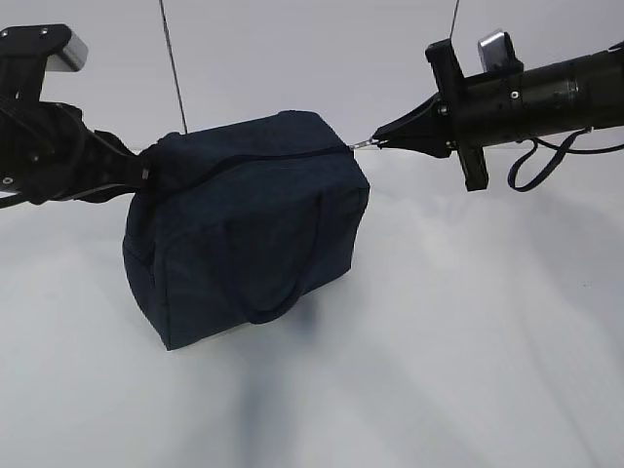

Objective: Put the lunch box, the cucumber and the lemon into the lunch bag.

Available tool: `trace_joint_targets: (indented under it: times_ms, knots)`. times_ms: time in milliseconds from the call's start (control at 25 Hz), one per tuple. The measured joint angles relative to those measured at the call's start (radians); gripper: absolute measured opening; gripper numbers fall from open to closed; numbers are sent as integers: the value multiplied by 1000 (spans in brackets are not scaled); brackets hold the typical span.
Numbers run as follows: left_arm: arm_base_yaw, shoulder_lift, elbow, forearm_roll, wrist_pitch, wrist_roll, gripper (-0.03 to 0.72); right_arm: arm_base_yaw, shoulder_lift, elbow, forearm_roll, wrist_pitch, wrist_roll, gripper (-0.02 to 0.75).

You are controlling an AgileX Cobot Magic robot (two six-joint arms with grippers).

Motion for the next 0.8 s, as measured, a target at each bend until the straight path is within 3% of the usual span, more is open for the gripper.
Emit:
trace_joint_targets:
  times_ms: [800]
  knots:
    - [0, 0, -2, 92, 15, 0, -5, 2, 197, -17, 17, -59, -122, 8]
